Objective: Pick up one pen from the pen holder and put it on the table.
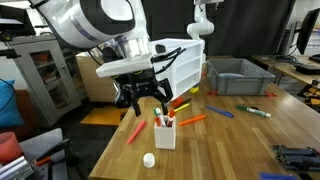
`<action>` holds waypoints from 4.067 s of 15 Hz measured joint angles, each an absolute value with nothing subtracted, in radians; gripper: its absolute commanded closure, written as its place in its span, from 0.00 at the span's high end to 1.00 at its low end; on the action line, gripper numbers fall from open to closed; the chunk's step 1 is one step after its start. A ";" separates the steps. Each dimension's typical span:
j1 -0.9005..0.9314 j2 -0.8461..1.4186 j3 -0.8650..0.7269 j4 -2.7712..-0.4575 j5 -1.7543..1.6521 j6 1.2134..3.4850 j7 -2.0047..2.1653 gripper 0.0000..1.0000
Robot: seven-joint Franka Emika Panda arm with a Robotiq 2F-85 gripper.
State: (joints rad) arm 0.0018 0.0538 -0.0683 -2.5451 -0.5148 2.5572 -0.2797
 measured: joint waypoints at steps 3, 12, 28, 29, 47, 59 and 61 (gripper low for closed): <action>-0.003 0.103 -0.076 -2.517 -0.571 2.558 -0.246 1.00; -0.007 0.199 -0.083 -2.450 -0.580 2.562 -0.236 0.31; -0.035 0.176 -0.093 -2.406 -0.456 2.547 -0.236 0.04; -0.037 0.158 -0.093 -2.405 -0.443 2.536 -0.236 0.04; 0.064 -0.190 -0.081 -2.625 0.202 2.374 -0.469 0.04; 0.008 0.128 -0.107 -2.585 0.812 2.439 -0.822 0.04; -0.010 0.173 -0.098 -2.548 0.838 2.442 -0.831 0.04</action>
